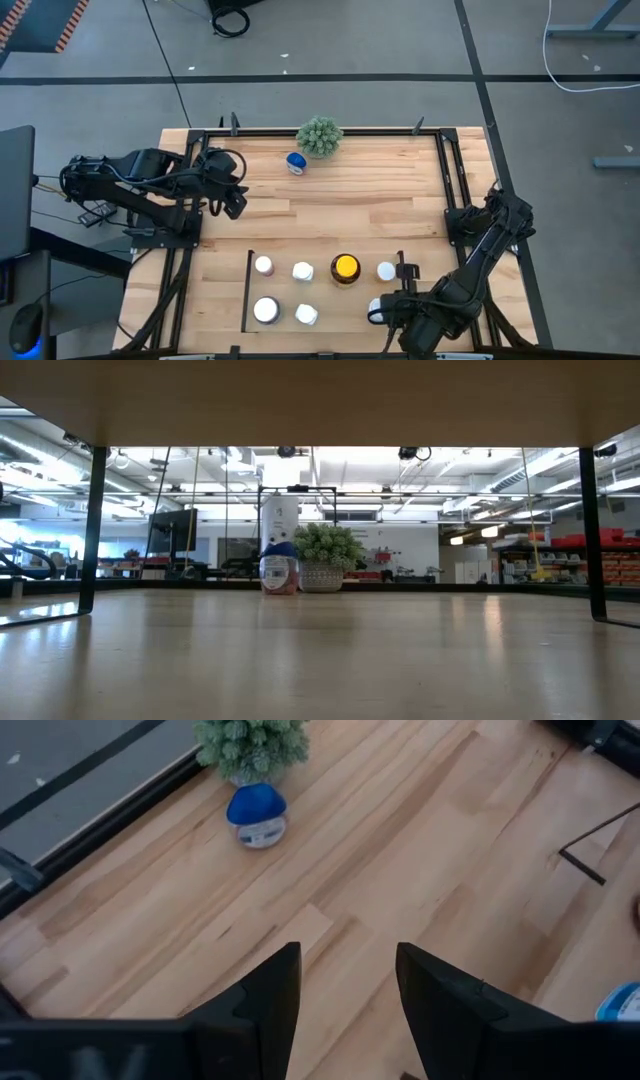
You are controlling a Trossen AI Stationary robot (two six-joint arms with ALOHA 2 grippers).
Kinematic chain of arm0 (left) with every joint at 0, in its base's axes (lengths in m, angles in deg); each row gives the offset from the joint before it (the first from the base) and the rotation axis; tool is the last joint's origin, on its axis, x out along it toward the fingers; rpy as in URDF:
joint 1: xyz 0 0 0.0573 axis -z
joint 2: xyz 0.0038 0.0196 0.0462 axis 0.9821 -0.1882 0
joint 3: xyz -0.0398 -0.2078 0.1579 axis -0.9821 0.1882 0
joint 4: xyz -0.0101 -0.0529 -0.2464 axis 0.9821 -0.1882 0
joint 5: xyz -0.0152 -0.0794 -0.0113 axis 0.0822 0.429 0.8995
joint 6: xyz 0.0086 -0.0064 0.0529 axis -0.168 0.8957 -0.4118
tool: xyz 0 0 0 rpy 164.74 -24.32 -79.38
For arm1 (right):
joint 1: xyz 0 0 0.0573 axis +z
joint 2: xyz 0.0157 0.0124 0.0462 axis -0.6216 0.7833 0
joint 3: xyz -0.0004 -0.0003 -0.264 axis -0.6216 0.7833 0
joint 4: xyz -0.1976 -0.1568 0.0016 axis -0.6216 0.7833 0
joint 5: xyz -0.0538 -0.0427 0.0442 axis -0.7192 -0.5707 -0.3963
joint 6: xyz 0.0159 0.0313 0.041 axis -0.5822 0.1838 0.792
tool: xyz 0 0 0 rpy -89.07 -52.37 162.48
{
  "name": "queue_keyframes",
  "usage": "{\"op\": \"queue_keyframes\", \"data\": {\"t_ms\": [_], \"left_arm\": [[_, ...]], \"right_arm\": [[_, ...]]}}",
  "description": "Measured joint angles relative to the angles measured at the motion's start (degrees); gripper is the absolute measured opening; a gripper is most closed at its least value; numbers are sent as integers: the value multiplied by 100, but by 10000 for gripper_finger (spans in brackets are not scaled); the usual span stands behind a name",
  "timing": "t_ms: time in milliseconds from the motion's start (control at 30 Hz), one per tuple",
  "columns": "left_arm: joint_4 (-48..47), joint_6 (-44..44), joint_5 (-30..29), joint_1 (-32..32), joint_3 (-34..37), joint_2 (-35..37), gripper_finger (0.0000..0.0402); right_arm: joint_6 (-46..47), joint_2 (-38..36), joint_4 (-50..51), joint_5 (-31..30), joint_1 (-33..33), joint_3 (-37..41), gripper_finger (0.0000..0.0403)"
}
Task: Pick and place medicine bottles onto shelf by color
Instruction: Put the white pill bottle on the shelf
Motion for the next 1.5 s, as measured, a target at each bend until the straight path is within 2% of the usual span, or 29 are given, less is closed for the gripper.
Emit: {"op": "queue_keyframes", "data": {"t_ms": [467, 833, 1500], "left_arm": [[-57, 208, 4, 0, 0, 0, 172], [-52, 203, 4, 0, 0, 0, 172], [-111, -98, 90, 0, 0, 2, 172]], "right_arm": [[37, 0, -637, 137, -17, 4, 4], [-65, 0, -1012, 152, -378, 4, 4], [-396, 0, -1786, 294, -573, 4, 4]]}}
